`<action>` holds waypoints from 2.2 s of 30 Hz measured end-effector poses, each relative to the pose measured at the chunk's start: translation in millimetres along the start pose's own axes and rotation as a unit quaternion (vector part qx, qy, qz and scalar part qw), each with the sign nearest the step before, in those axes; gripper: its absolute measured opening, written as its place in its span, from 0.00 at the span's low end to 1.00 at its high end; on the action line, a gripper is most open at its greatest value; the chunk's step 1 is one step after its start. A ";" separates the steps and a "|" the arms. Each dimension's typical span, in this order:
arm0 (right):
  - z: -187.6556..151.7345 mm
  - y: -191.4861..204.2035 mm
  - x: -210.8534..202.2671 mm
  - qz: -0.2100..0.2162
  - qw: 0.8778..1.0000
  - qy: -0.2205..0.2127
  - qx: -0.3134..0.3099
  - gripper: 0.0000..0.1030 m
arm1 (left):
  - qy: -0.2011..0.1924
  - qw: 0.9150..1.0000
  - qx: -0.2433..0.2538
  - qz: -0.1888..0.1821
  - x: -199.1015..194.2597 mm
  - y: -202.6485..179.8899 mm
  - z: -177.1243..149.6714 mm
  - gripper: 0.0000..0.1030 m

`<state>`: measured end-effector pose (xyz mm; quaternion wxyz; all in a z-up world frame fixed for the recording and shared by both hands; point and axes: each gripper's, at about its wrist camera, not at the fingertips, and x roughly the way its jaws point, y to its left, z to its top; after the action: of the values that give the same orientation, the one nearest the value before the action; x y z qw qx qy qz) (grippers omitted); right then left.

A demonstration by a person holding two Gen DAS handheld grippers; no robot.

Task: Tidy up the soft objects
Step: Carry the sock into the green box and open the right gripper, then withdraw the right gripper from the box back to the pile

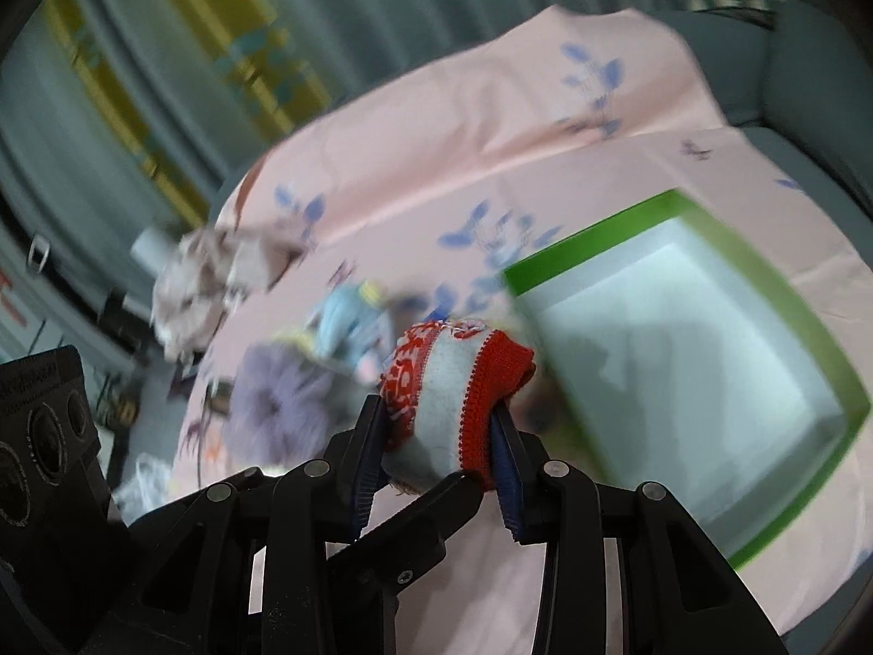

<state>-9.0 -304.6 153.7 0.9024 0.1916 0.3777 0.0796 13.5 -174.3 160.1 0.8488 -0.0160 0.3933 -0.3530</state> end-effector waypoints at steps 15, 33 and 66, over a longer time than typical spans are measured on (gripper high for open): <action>-15.0 -128.0 3.1 -0.041 0.986 0.011 0.159 0.39 | 0.097 0.992 0.056 -0.059 107.6 -59.1 5.3 0.29; -17.0 -124.7 0.5 -0.052 0.985 0.000 0.167 0.60 | 0.086 0.995 0.032 -0.045 73.7 -48.7 -7.6 0.63; -34.6 135.3 127.1 0.064 0.985 0.125 -0.102 0.88 | 0.008 0.948 -0.238 0.211 -106.3 168.8 -138.9 0.85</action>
<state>55.8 -134.5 103.7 0.8559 0.1114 0.4644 0.1986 -28.8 52.2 82.5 0.8720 -0.1316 0.4674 -0.0620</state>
